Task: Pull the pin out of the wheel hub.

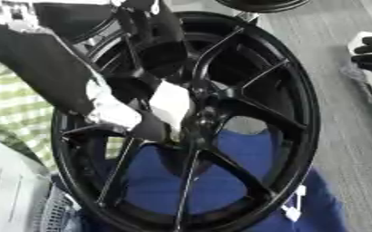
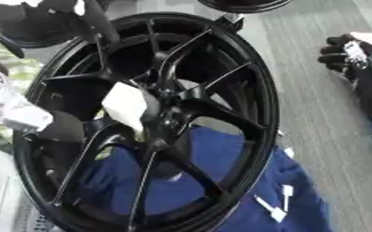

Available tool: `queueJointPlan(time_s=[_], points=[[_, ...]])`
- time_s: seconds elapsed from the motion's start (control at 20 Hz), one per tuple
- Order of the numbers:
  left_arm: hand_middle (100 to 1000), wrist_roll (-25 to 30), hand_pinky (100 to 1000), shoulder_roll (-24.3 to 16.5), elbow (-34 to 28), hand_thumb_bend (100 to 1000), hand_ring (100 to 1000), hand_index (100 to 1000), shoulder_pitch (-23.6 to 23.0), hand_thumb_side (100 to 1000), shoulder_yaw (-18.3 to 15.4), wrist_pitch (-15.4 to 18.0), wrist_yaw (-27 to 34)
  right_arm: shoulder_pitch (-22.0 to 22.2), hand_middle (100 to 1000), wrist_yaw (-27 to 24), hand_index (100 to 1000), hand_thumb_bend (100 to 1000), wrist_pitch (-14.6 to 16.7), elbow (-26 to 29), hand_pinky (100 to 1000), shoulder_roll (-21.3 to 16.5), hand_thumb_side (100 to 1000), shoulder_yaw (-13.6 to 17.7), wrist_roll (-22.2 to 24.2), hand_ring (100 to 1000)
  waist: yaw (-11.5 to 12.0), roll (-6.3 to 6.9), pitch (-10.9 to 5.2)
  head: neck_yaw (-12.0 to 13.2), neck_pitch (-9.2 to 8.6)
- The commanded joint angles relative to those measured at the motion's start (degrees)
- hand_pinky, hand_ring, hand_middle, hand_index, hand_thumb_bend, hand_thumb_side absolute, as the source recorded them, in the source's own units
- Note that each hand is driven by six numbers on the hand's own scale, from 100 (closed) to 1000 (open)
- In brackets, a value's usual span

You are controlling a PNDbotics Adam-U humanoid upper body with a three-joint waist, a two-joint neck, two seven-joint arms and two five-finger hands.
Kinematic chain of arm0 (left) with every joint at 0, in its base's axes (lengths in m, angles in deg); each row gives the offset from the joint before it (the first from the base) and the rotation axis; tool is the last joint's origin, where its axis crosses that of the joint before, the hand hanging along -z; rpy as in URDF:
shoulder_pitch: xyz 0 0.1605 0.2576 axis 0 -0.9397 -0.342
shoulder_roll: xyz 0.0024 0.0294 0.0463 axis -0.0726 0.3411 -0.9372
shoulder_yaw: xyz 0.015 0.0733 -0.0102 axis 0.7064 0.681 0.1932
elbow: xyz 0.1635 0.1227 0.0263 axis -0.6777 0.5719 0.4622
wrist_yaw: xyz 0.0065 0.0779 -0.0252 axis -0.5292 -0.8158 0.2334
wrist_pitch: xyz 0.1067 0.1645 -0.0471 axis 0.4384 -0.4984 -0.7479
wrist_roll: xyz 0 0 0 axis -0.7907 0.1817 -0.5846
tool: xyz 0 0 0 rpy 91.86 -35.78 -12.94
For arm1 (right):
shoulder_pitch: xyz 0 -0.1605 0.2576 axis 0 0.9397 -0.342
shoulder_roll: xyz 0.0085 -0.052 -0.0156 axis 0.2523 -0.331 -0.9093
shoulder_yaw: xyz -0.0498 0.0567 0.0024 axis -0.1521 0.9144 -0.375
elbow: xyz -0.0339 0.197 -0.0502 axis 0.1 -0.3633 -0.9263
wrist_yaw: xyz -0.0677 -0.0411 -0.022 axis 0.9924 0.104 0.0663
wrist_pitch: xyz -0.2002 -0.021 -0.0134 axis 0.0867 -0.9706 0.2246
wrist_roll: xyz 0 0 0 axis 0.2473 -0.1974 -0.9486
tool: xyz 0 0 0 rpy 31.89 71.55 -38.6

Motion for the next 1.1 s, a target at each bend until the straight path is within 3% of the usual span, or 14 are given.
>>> queueJointPlan(time_s=[0.05,0.4,1.1], points=[[802,0.61,828,-0.82,-0.55,642,793,857,0.10,495,-0.34,-1.25,-0.83,-0.22,700,0.15,789,100,0.09,0.58,881,-0.76,786,0.61,0.30,764,-0.05,-0.46,-0.71,0.34,-0.68],[787,1.81,825,0.06,-0.14,630,789,843,-0.86,418,0.12,0.90,-2.12,-0.29,701,0.17,789,100,0.09,0.57,881,-0.39,793,0.61,0.57,765,-0.26,-0.68,0.20,0.50,-0.46],[774,1.65,822,4.58,7.26,577,781,832,-0.36,288,0.84,11.12,-8.98,-0.26,702,0.17,789,100,0.03,0.48,882,0.36,803,0.48,1.07,765,-0.98,-1.05,1.33,1.19,-0.90]])
